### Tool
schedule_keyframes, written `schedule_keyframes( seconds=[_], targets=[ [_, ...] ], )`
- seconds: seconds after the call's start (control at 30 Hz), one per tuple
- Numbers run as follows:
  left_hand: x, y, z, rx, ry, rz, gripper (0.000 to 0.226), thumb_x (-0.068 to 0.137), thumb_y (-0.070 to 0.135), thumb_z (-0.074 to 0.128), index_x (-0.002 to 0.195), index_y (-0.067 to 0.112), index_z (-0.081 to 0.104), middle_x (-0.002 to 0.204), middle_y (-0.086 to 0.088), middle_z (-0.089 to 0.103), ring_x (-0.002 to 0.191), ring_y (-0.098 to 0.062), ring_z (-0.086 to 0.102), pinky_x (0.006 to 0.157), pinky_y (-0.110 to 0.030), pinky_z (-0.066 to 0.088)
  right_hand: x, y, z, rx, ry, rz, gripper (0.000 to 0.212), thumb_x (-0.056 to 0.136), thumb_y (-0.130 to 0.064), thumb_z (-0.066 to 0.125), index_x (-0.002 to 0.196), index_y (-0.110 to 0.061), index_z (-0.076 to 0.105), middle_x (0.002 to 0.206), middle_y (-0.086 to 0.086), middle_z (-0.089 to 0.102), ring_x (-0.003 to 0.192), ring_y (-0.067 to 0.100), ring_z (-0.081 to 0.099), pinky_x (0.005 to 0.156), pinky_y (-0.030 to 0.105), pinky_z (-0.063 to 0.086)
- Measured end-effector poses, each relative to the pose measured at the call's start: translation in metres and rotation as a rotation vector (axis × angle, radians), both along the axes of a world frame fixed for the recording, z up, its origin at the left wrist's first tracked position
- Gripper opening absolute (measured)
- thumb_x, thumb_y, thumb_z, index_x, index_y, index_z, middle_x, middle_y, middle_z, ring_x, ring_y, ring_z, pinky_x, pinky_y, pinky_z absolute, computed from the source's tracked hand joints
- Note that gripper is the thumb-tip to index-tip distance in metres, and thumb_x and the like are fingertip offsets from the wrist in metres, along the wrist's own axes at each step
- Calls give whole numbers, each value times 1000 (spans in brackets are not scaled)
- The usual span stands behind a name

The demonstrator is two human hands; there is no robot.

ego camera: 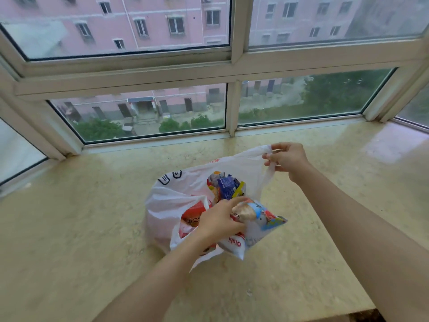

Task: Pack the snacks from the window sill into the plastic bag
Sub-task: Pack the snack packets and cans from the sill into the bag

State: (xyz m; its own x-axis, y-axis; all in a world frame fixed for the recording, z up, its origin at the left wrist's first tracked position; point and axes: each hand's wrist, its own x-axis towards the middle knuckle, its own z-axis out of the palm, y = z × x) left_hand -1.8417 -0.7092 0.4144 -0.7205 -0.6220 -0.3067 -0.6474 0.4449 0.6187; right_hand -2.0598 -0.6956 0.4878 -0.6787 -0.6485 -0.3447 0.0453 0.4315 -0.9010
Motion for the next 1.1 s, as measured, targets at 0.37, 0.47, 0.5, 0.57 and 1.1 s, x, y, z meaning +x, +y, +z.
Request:
schedule_keyframes(
  seconds=[0.37,0.47,0.5,0.57,1.1],
  targets=[
    [-3,-39,-16,-181,-41,199,70,81,31,57,144,44,29,131,-6,47,101,-26,56,69,-32,51,18,2,10,-1,3,-7,33,73,9,75,103,0,64,79,11,66,44,11,63,51,27,53],
    [-28,-40,-28,-257,-78,223,67,87,30,54,147,40,26,140,-12,38,100,-30,58,67,-34,49,31,2,17,-16,-11,40,30,71,10,75,97,1,64,79,15,67,45,13,63,52,27,55],
    [-35,-42,-27,-270,-97,232,66,90,29,53,148,39,24,143,-14,35,102,-32,58,66,-34,47,35,2,20,-9,-16,44,27,71,10,74,94,0,65,80,17,67,47,14,63,53,28,55],
    [-46,-50,-31,-338,-167,218,68,92,21,52,150,35,20,139,-17,39,101,-32,58,65,-34,46,41,2,24,10,-33,37,26,71,12,73,91,-1,65,82,19,68,49,16,63,52,29,56],
    [-57,-128,-129,-842,-475,-193,73,58,23,79,120,24,39,93,-2,29,86,-18,34,72,-26,32,44,-6,27,-23,-128,13,28,68,6,79,95,1,69,72,16,70,52,17,65,57,32,58]
  ],
)
